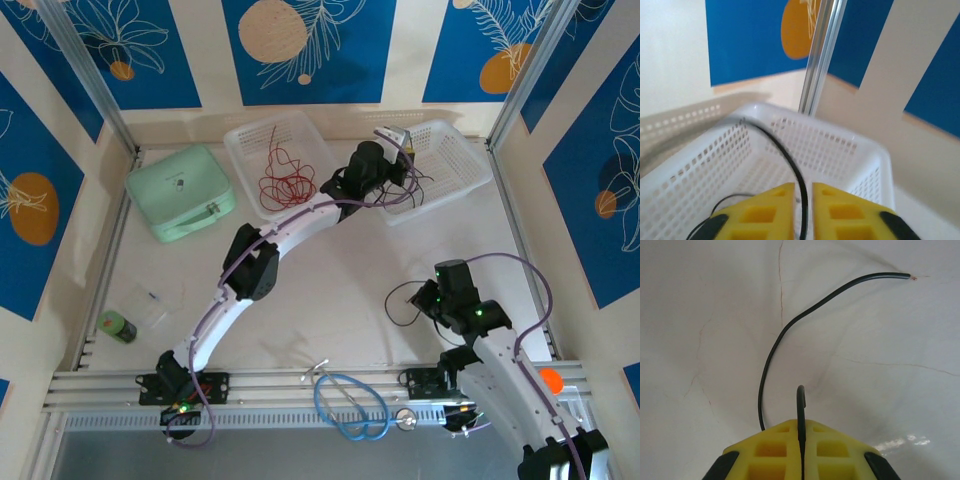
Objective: Untangle the cables
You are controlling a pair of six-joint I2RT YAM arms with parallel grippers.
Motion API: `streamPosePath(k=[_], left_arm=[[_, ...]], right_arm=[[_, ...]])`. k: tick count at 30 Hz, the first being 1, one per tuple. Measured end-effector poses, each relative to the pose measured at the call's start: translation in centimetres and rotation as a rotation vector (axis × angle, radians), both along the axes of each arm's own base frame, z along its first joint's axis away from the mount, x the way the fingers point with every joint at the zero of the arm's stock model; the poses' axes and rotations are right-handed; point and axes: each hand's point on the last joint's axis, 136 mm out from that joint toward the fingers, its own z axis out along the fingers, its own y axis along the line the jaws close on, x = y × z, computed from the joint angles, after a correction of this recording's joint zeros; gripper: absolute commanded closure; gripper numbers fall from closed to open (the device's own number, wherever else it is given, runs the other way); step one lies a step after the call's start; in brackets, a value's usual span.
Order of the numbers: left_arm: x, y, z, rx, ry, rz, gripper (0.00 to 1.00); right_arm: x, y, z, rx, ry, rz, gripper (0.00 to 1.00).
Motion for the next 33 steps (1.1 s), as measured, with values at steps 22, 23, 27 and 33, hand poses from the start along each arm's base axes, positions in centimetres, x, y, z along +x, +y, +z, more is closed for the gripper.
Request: streamPosePath(k=[22,23,27,33], left_arm=[[-6.6,5.4,0.3,0.408,0.132,-0.089,0.26],[-7.4,6.1,2.1,0.391,0.110,-0.089,0.25],[-11.5,9.1,9.1,0.306,0.008,-0.089,0.23],[-16.9,14.2,12.3,0.240,-0.051,-0.072,0.22]], right_arm=[[2.6,-0.1,9.7,-0.040,-0.180,0.052,1.00],[3.2,-0.2,11.6,-0.047,-0.220,0.057,1.00],[5.1,-0.9,18.7,-0.093,-0.364,0.071,1.00],[7.4,-1.9,27.9,-0.150,-0.542,0.099,1.00]])
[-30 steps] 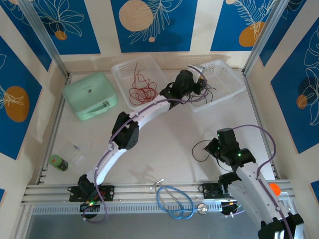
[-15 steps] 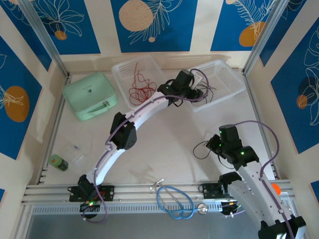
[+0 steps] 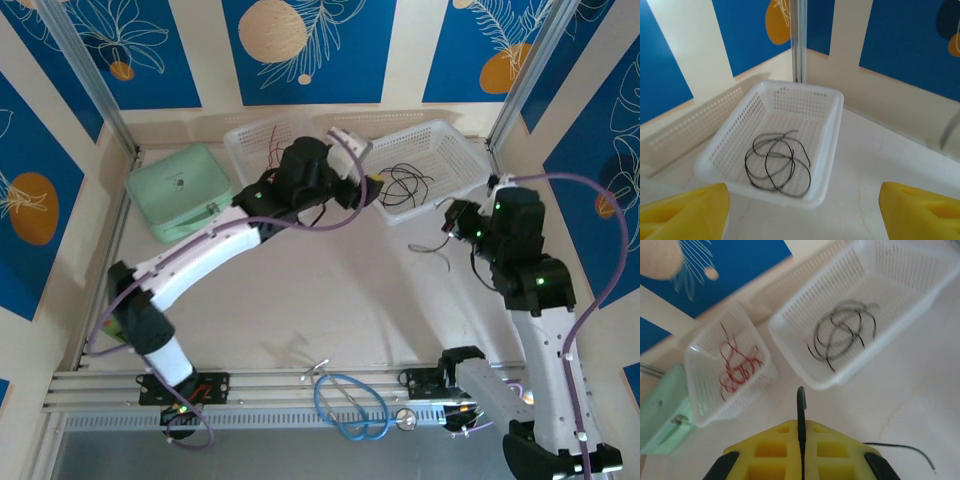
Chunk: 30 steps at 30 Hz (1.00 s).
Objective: Untangle the cables
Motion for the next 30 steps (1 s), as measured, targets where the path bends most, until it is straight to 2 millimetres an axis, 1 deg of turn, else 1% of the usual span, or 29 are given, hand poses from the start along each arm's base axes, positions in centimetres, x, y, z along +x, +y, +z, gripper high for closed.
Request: streamPosePath(k=[1,3,6,8,9,11,13,15,17,20,23,27,30], left_arm=[[-0.5,0.7,-0.5,0.002,0.005,0.005,0.22],[-1.8,2.2,-2.5,0.021,0.037,0.016,0.22],[-3.5,4.4,-5.8,0.057,0.090,0.040,0.22],[-4.7,6.1,-7.6,0.075,0.119,0.060,0.21],[-5.3,7.1,-8.3,0.082,0.130,0.072,0.21],[-6.4,8.8,-9.0,0.079,0.137,0.094,0.20],[-7.3,10.4,-8.9,0.063,0.131,0.115,0.19],[-8.0,11.9,-8.2,0.037,0.110,0.139,0.18],[-8.4,13.0,-7.3,0.012,0.093,0.159,0.18],[-8.8,14.0,-6.3,-0.016,0.074,0.182,0.17],[-9.1,14.7,-6.1,-0.023,0.067,0.195,0.17],[-9.3,15.6,-6.7,-0.006,0.070,0.216,0.16],[-9.3,16.0,-7.0,0.009,0.073,0.233,0.13]], right_arm=[[0.4,-0.1,1.1,-0.006,-0.023,0.008,1.00],[1.5,-0.2,3.6,-0.018,-0.080,0.023,1.00],[3.5,-0.6,6.5,-0.035,-0.152,0.033,1.00],[5.1,-0.9,7.9,-0.041,-0.190,0.033,1.00],[6.2,-1.3,8.3,-0.043,-0.206,0.028,1.00],[8.2,-2.0,8.6,-0.042,-0.222,0.016,1.00],[10.6,-2.9,8.2,-0.035,-0.226,0.004,1.00],[13.4,-3.7,7.2,-0.021,-0.214,-0.008,1.00],[16.2,-4.3,6.0,-0.010,-0.197,-0.008,1.00],[20.6,-4.8,3.4,0.004,-0.164,-0.008,1.00],[24.2,-5.1,0.2,0.012,-0.119,-0.005,1.00],[27.6,-4.8,-4.9,0.020,-0.030,0.002,1.00],[29.0,-4.3,-8.9,0.018,0.045,0.004,1.00]])
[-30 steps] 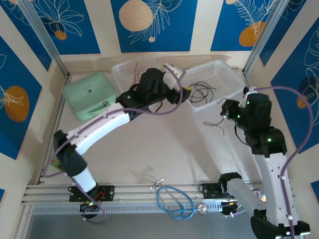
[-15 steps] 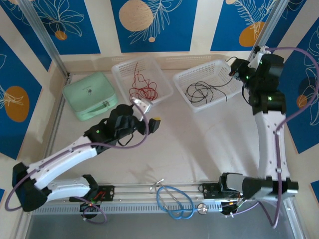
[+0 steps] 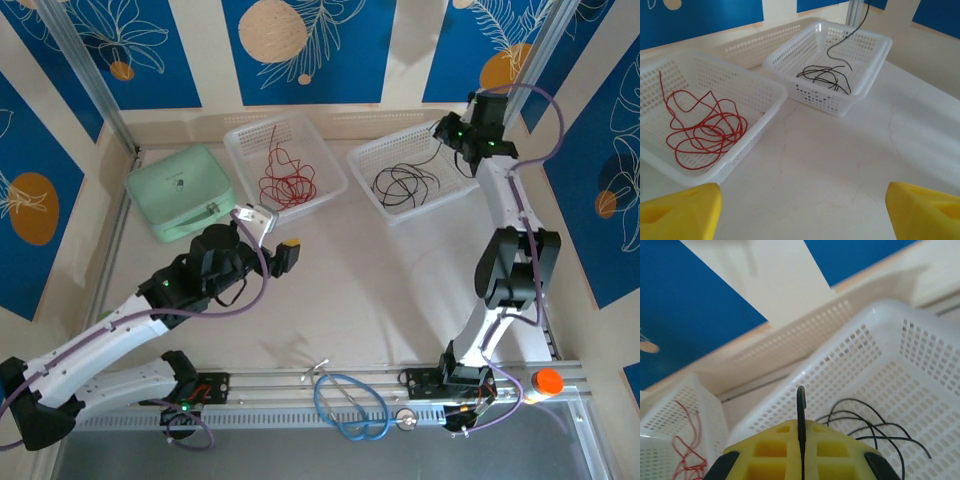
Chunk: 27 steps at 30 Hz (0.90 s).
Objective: Untangle the cables
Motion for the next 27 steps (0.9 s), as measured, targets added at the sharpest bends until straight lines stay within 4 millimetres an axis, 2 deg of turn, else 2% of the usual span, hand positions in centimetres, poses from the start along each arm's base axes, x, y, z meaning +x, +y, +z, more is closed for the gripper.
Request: streamPosePath(k=[2,7,9,11,15,18,21,24,26,27], left_arm=[[0.0,0.2,0.1,0.001,-0.005,0.006,0.08],[-0.1,0.8,0.0,0.025,-0.021,0.017,0.00],[-0.2,1.3,-0.1,0.031,-0.030,0.030,0.00],[-0.2,2.1,-0.2,0.035,-0.038,0.054,0.00],[0.0,4.1,0.3,0.058,-0.076,0.137,0.00],[0.9,6.7,0.7,0.084,-0.112,0.261,0.00],[2.5,10.3,0.4,0.117,-0.134,0.421,0.00],[4.4,15.2,-0.8,0.131,-0.151,0.618,0.00],[5.3,18.0,-2.5,0.138,-0.194,0.713,0.01],[5.5,18.8,-3.6,0.140,-0.218,0.738,0.01]], right_arm=[[0.6,0.3,-2.7,-0.004,0.056,-0.003,0.99],[1.2,0.5,-7.9,0.020,0.203,-0.023,0.55],[1.3,0.2,-8.9,0.026,0.245,-0.033,0.40],[1.1,0.0,-9.3,0.027,0.269,-0.039,0.32],[0.4,-0.1,-8.8,0.019,0.284,-0.043,0.21],[-1.2,-0.2,-7.5,-0.003,0.273,-0.050,0.17],[-4.8,-0.2,-5.0,-0.036,0.231,-0.061,0.16],[-9.4,-0.3,-2.4,-0.073,0.151,-0.073,0.16],[-12.5,-0.4,-1.7,-0.108,0.085,-0.081,0.16],[-13.9,-0.6,-1.8,-0.127,0.052,-0.086,0.16]])
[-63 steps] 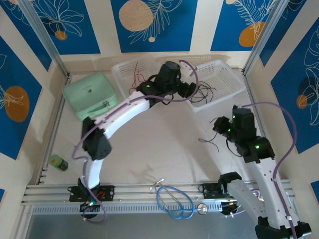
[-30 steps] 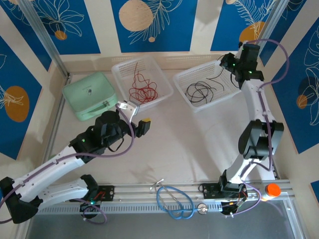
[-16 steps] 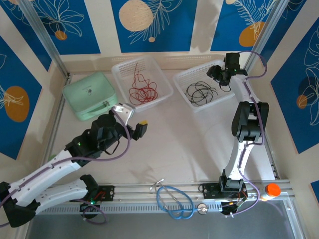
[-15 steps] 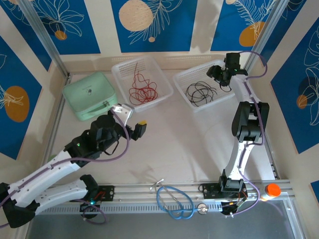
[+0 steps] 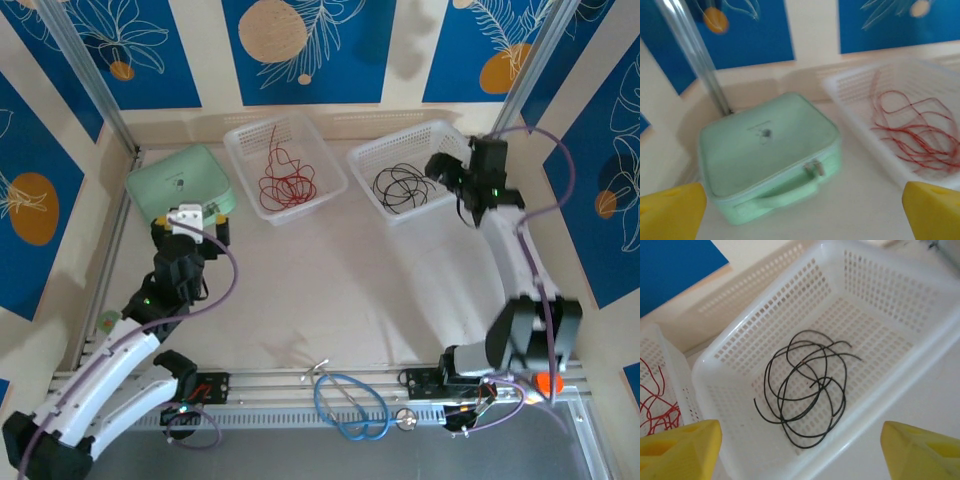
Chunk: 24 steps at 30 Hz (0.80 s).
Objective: Untangle the cables
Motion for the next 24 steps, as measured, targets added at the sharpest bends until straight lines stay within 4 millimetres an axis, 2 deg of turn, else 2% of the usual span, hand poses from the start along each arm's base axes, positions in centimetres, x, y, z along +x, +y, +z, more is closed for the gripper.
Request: streamPosePath(k=[2,5,8,10,12,16,19,22,23,24], left_arm=[[0.1,1.9,-3.8,0.029,-0.015,0.060,0.00],[0.2,4.8,-8.7,0.058,0.062,0.146,0.00],[1.0,6.5,-11.0,0.041,0.073,0.195,0.00],[1.8,6.7,-12.8,0.032,0.085,0.193,0.00],[2.5,6.4,-15.4,0.036,0.121,0.172,0.00],[4.0,4.8,-19.7,0.049,0.179,0.070,0.00],[5.2,3.2,-20.4,0.055,0.180,-0.020,0.00],[7.1,2.7,-18.7,0.036,0.138,-0.044,0.00],[8.0,2.8,-18.0,0.031,0.128,-0.040,0.00],[8.9,2.8,-17.3,0.017,0.117,-0.047,0.00]], right_arm=[[-2.7,-0.3,-1.5,-0.046,-0.041,-0.002,0.16],[-5.6,-0.4,-6.4,-0.124,-0.057,0.019,0.15],[-7.8,0.2,-12.3,-0.193,-0.032,0.071,0.14],[-9.0,0.4,-15.2,-0.223,-0.015,0.101,0.14],[-9.1,0.6,-16.5,-0.241,-0.034,0.118,0.14],[-7.3,1.0,-16.9,-0.241,-0.122,0.143,0.14],[-5.7,1.9,-16.9,-0.226,-0.181,0.188,0.15],[-4.4,3.1,-18.3,-0.212,-0.168,0.260,0.13],[-4.0,3.5,-18.5,-0.208,-0.151,0.285,0.01],[-3.4,3.7,-17.9,-0.206,-0.164,0.296,0.01]])
